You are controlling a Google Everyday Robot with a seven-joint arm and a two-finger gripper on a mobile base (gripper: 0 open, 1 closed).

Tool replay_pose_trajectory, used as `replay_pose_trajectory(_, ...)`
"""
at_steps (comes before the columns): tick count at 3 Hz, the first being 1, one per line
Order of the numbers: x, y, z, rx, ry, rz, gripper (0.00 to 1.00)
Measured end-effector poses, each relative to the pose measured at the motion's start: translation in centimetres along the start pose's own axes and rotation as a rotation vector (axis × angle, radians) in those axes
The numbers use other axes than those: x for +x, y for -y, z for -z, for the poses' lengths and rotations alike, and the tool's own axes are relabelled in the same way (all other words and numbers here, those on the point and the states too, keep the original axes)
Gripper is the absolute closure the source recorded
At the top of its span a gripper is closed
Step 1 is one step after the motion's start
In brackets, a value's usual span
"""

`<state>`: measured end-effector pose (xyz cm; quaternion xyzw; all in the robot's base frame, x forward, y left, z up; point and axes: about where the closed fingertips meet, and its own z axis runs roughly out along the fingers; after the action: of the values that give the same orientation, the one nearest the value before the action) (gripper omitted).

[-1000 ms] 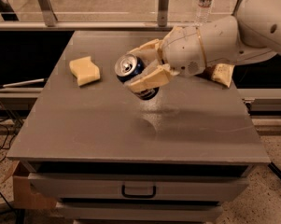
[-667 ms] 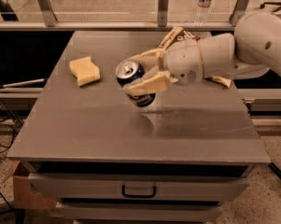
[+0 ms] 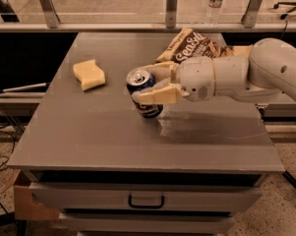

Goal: Place pepsi can upright

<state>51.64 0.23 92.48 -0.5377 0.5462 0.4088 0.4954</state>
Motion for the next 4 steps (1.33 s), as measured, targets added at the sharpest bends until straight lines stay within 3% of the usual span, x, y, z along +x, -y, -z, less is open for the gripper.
replay_pose_trajectory(2,1.2,0.2,0.4,0.054,0.057,-0.038,1.0)
replay_pose_trajectory(3,1.5,0.4,0.6,0.056,0.087,-0.043,0.85)
replay_pose_trajectory(4,1.7,0.4,0.7,0.055,0.113,-0.044,0.62)
